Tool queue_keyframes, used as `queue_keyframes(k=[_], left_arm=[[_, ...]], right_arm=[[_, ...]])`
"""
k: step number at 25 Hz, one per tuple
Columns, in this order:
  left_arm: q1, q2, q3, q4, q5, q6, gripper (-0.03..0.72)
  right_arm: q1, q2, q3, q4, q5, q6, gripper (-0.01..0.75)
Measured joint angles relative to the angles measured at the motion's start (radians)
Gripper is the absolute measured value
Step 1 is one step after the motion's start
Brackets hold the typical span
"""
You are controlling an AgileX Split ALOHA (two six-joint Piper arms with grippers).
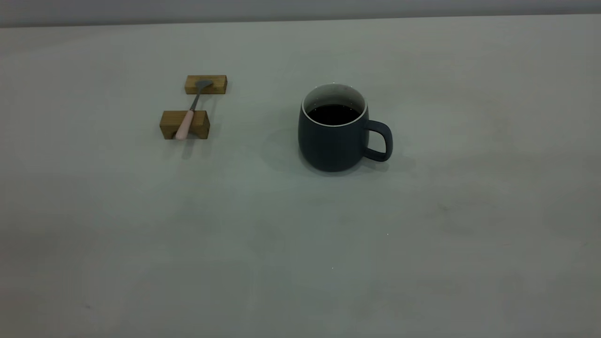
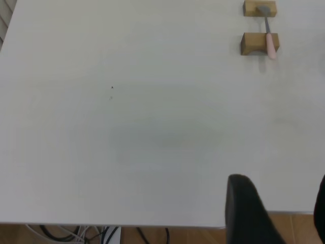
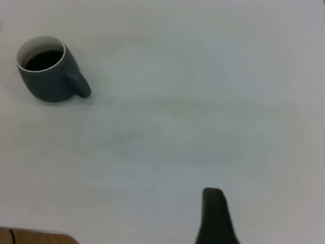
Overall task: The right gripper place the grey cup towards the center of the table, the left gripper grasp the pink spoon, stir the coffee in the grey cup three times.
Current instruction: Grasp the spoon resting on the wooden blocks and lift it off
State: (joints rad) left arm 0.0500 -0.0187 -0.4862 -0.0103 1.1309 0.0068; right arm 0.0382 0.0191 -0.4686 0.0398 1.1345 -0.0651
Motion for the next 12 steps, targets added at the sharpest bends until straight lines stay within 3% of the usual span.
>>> queue_keyframes(k=[12], left_arm=[[0.000,0.000,0.000,0.000,0.000,0.000,0.402]], right_arm=[[0.000,0.000,0.000,0.000,0.000,0.000,0.349]])
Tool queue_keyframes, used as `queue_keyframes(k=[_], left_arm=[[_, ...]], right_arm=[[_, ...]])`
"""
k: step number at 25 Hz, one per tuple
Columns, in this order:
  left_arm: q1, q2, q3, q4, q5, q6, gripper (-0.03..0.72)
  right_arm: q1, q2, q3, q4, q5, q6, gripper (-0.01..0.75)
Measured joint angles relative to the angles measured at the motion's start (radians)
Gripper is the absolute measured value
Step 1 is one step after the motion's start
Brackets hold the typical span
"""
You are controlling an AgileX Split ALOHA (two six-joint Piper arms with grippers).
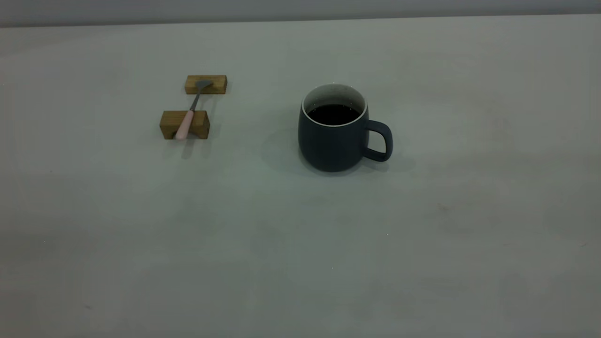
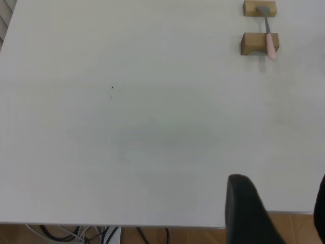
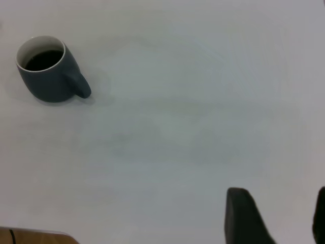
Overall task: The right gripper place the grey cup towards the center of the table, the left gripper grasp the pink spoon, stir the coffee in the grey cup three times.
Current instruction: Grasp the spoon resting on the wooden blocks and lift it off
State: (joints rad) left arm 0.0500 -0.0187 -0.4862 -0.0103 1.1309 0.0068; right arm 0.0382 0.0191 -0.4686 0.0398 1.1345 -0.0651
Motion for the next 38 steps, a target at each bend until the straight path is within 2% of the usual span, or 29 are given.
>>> queue_keyframes(k=[7,12,19,21,29,35,38], left_arm=[[0.000,0.000,0.000,0.000,0.000,-0.019,0.402],[0.000,0.123,-0.038,0.019,-0.042,-0.038,0.443],[0.000,0.622,-0.102,0.010,-0.244,-0.039,0.605],[0.000,0.781,-0.133,-0.015,-0.309,-0.039,0.628],[-0.003,1.302,-0.247,-0.251,-0.550,0.153,0.641],[-0.101,1.606,-0.374,-0.326,-0.672,0.195,0.641],[-0.149,1.747,-0.454,-0.329,-0.697,0.177,0.641]], right_arm=[[0.000,0.000,0.000,0.000,0.000,0.000,0.249],[0.000,0.000,0.000,0.000,0.000,0.000,0.228],[0.000,0.000,0.000,0.000,0.000,0.000,0.229],[0.000,0.000,0.000,0.000,0.000,0.000,0.231],[0.000,0.000,0.000,0.000,0.000,0.000,0.235],[0.000,0.000,0.000,0.000,0.000,0.000,0.237],[0.000,0.000,0.000,0.000,0.000,0.000,0.237]])
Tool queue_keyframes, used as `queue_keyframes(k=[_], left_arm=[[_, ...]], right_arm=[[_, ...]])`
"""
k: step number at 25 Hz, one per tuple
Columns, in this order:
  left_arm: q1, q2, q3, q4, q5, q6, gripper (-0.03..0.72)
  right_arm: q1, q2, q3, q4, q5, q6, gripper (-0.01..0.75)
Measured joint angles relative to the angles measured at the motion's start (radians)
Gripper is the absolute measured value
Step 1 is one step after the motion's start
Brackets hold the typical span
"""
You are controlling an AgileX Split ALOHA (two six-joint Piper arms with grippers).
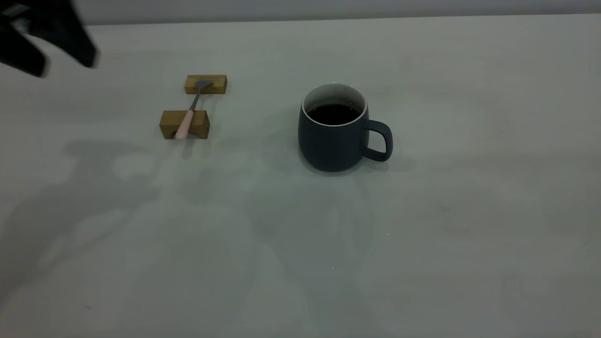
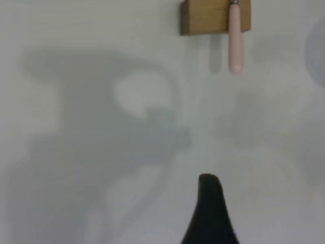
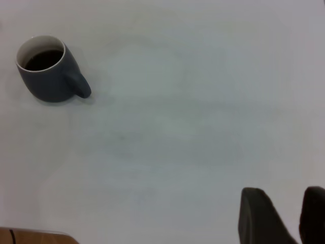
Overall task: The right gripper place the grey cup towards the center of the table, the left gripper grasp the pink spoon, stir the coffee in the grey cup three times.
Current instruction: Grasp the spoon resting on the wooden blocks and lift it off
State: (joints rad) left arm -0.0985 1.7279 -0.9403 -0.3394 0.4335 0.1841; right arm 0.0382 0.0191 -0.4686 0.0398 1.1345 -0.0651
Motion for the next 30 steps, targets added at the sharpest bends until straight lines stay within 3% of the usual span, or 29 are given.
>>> queue_keyframes(k=[8,23,26,30], left_arm=[[-0.096,0.336,-0.223,-0.003,-0.013,-0.023,0.639],[-0.110,0.663,-0.479,-0.005,-0.001,-0.027,0.601],[-0.119,0.689,-0.521,-0.007,0.019,-0.031,0.502],[-0.122,0.692,-0.552,-0.019,0.062,-0.035,0.238]], right_arm=[[0.000,0.000,0.000,0.000,0.000,0.000,0.237],[0.000,0.000,0.000,0.000,0.000,0.001,0.237],[0.000,0.000,0.000,0.000,0.000,0.001,0.237],[0.000,0.000,0.000,0.000,0.000,0.001,0.237]])
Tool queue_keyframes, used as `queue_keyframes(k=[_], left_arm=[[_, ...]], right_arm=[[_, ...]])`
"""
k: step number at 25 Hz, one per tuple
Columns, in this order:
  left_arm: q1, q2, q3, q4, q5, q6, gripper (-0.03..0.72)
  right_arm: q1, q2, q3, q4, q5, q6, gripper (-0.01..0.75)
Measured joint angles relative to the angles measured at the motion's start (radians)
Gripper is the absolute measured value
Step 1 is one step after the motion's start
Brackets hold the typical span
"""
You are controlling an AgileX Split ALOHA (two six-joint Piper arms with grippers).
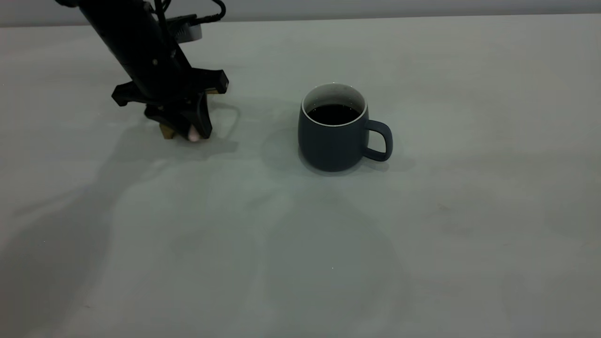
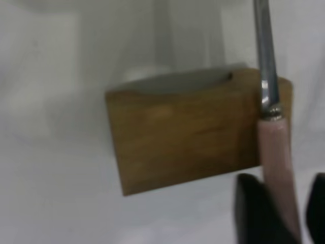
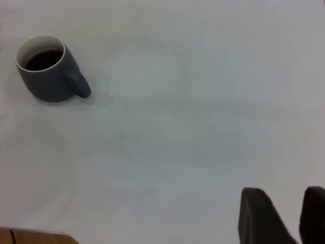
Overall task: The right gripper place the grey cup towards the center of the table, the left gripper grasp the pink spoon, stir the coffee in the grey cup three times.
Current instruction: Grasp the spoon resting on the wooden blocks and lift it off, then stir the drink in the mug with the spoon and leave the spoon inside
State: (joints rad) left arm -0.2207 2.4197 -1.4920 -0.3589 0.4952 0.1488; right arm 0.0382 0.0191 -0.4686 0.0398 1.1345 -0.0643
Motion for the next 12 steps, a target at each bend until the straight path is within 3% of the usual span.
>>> queue_keyframes(k=[1,2,7,12], left_arm=[[0.000,0.000,-0.009,-0.002,0.022,-0.005,0.161],[0.000,0.001,-0.024,-0.003,0.048,-0.014,0.131],[0.000,-0.009,-0.180,-0.003,0.278,-0.125,0.135],[0.000,-0.067,-0.381,-0.066,0.614,-0.489,0.135]], right_arm=[[0.000,0.000,0.000,0.000,0.000,0.000,0.237],[0.000,0.000,0.000,0.000,0.000,0.000,0.237],[0.000,0.000,0.000,0.000,0.000,0.000,0.237],[0.000,0.000,0.000,0.000,0.000,0.000,0.237]])
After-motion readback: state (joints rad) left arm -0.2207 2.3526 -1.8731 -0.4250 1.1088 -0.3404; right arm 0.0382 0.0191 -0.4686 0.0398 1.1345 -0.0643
